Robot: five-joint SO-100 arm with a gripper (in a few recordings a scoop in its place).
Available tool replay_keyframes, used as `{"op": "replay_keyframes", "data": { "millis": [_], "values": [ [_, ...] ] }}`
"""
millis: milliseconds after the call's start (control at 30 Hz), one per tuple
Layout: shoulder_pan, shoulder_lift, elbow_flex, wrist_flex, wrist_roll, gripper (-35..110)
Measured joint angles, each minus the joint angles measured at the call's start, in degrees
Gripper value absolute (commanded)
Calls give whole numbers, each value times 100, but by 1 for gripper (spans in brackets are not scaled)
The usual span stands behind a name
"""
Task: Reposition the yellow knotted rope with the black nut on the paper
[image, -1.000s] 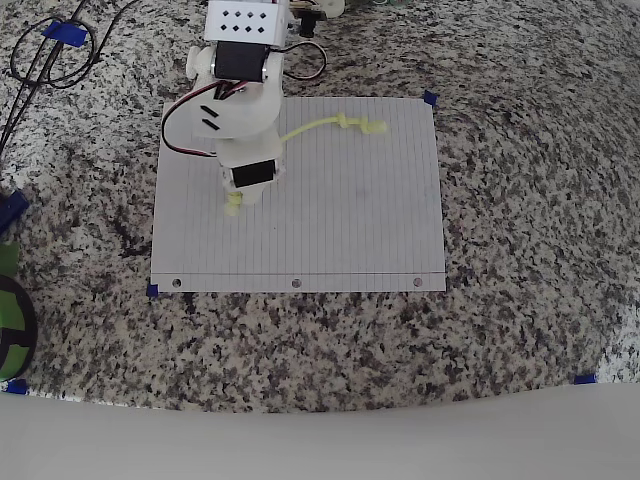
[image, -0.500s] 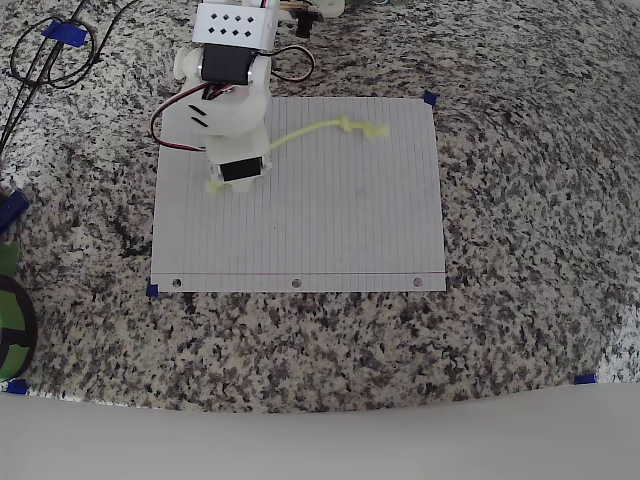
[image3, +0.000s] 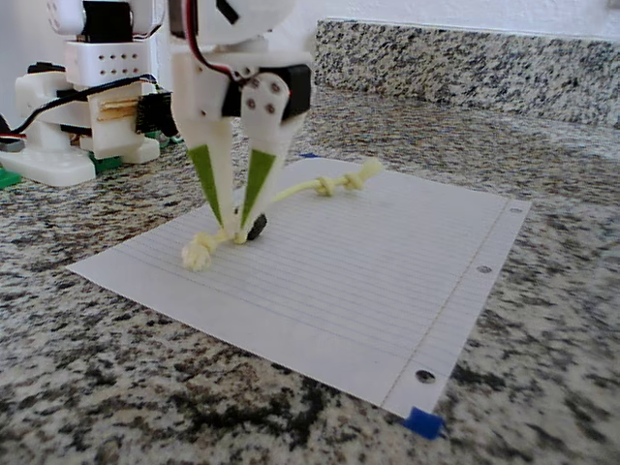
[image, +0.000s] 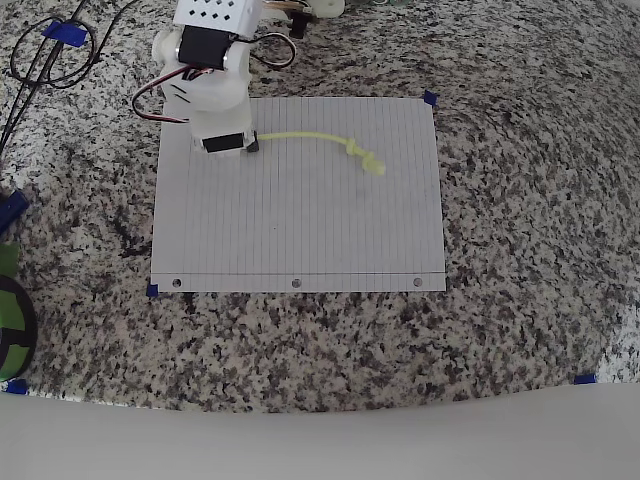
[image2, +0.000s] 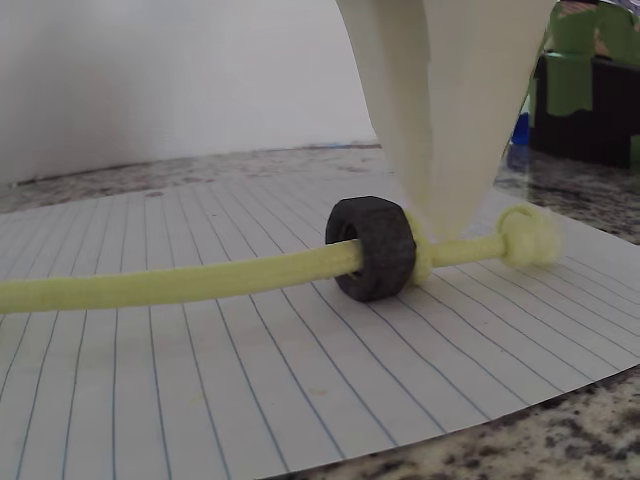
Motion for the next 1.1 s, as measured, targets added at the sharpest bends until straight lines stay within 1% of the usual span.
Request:
{"op": "replay_keyframes", "data": {
  "millis": [167, 367, 567, 800, 967, 1100],
  "values": [
    [53, 18, 0, -202, 0, 0],
    [44, 624, 9, -879, -167, 0],
    [-237, 2224, 580, -1310, -729, 0],
    [-536, 4403, 1837, -1521, -1564, 0],
    [-809, 5783, 2953, -1503, -2232, 0],
    [-976, 6680, 3621, -1230, -2839, 0]
  ]
}}
